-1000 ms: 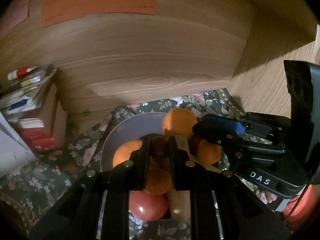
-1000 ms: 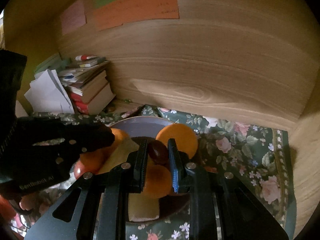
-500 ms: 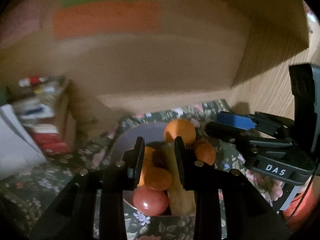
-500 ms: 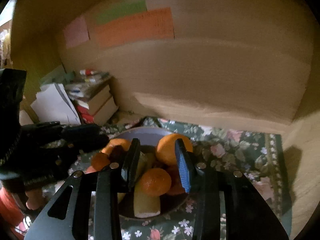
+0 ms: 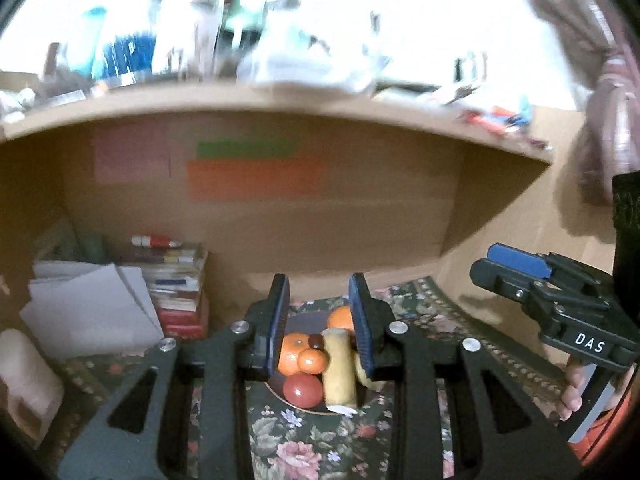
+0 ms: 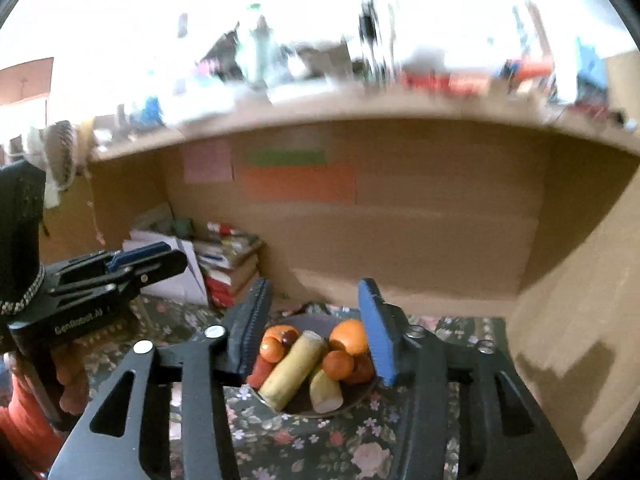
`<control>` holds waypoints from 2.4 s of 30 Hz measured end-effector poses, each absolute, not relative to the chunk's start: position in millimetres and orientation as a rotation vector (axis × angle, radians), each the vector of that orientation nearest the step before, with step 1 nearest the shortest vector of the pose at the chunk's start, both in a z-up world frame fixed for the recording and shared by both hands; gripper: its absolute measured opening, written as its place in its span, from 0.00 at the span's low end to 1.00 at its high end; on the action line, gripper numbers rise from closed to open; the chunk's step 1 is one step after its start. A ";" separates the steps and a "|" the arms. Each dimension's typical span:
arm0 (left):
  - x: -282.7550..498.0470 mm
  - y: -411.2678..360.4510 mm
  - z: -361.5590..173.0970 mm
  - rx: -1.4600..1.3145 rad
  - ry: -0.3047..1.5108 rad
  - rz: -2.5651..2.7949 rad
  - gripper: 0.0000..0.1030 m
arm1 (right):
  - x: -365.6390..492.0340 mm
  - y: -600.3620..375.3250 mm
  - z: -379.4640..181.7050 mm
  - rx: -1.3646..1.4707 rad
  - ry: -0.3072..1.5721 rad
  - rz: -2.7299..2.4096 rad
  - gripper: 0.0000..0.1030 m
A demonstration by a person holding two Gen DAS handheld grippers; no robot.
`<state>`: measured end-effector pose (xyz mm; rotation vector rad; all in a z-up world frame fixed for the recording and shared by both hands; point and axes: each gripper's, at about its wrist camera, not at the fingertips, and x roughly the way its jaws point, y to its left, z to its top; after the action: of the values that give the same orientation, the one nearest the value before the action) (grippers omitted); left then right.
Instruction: Organize fruits
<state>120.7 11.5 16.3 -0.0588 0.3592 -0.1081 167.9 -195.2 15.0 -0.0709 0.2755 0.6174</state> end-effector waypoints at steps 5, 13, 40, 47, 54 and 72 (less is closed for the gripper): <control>70.3 -1.1 33.9 -0.029 0.275 -0.096 0.37 | 125.6 -206.1 27.0 -0.056 0.203 0.597 0.53; 13.1 -8.9 46.4 -0.020 0.180 -0.057 0.70 | 76.4 -218.4 30.1 -0.029 0.117 0.529 0.84; -22.2 -13.0 38.1 -0.016 0.134 -0.022 1.00 | 39.3 -224.2 21.6 -0.025 0.075 0.433 1.00; -22.1 -12.7 37.4 -0.017 0.133 -0.028 1.00 | 38.9 -225.3 20.8 -0.015 0.075 0.430 1.00; -21.7 -16.3 37.7 -0.012 0.130 -0.026 1.00 | 39.2 -226.3 20.6 -0.013 0.078 0.431 1.00; -17.8 -20.3 38.2 -0.019 0.120 -0.017 1.00 | 36.7 -225.4 22.7 -0.017 0.066 0.425 1.00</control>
<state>-17.8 -20.3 38.2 -0.0188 0.1205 -0.0172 36.7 -225.4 22.7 -0.0170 0.0658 0.4246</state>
